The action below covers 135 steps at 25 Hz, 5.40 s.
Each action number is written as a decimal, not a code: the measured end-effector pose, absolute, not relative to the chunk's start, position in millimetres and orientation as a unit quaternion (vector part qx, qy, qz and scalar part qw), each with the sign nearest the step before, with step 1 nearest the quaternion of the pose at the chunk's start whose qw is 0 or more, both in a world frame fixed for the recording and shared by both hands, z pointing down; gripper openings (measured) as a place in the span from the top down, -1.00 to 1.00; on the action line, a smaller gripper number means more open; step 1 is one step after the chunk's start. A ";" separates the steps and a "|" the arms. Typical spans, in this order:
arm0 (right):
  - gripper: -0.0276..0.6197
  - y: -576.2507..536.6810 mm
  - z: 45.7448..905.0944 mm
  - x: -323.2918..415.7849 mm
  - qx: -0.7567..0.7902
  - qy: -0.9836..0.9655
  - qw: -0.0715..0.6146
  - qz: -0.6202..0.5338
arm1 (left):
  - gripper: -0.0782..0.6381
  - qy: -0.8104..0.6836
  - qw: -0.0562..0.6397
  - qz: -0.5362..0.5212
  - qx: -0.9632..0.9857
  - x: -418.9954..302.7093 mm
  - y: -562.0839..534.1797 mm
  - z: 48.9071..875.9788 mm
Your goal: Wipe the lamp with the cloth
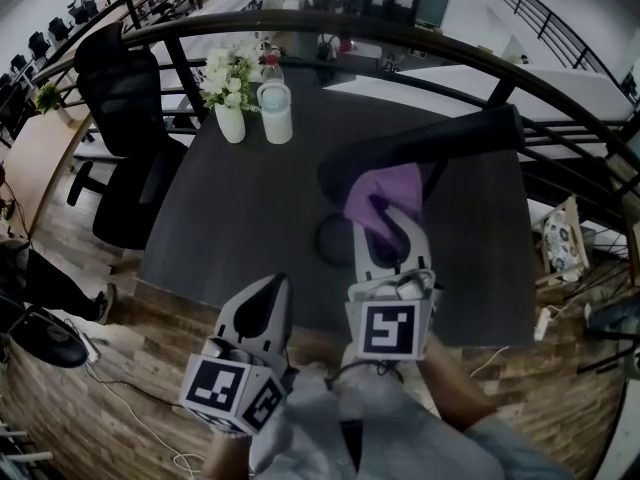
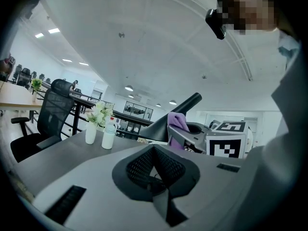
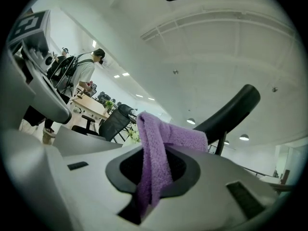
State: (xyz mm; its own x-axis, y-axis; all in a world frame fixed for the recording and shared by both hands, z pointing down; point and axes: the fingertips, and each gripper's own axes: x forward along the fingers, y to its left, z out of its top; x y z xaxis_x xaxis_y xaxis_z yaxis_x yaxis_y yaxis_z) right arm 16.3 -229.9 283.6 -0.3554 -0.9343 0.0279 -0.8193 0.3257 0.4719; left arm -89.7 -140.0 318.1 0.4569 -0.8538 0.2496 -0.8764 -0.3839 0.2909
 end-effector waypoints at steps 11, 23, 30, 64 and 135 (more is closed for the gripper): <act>0.74 -242.4 293.5 -42.7 0.491 -0.824 0.191 -0.210 | 0.74 -0.543 0.176 0.001 0.821 -114.9 -134.8 312.7; 0.74 -277.5 276.0 -62.1 0.499 -0.816 0.216 -0.194 | 0.74 -0.563 0.182 -0.007 0.806 -128.5 -129.8 310.8; 0.74 -271.7 256.8 -35.7 0.522 -0.797 0.210 -0.221 | 0.74 -0.558 0.183 -0.010 0.809 -126.7 -131.9 311.8; 0.74 -186.3 99.3 183.4 0.671 -0.695 -0.030 -0.256 | 0.74 -0.450 0.157 -0.002 0.879 -37.4 -161.9 296.1; 0.74 -234.8 527.3 189.0 0.577 -0.769 0.236 0.143 | 0.74 -0.500 0.196 0.044 0.842 -38.6 -189.8 332.9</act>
State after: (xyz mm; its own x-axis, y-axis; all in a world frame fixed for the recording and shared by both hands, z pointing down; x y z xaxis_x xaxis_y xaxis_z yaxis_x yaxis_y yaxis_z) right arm 189.0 -234.8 527.3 -0.2230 -0.8197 0.5277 -0.9546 0.2933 0.0523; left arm -38.6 -189.8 332.9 0.4959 -0.8252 0.2706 -0.8599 -0.4230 0.2858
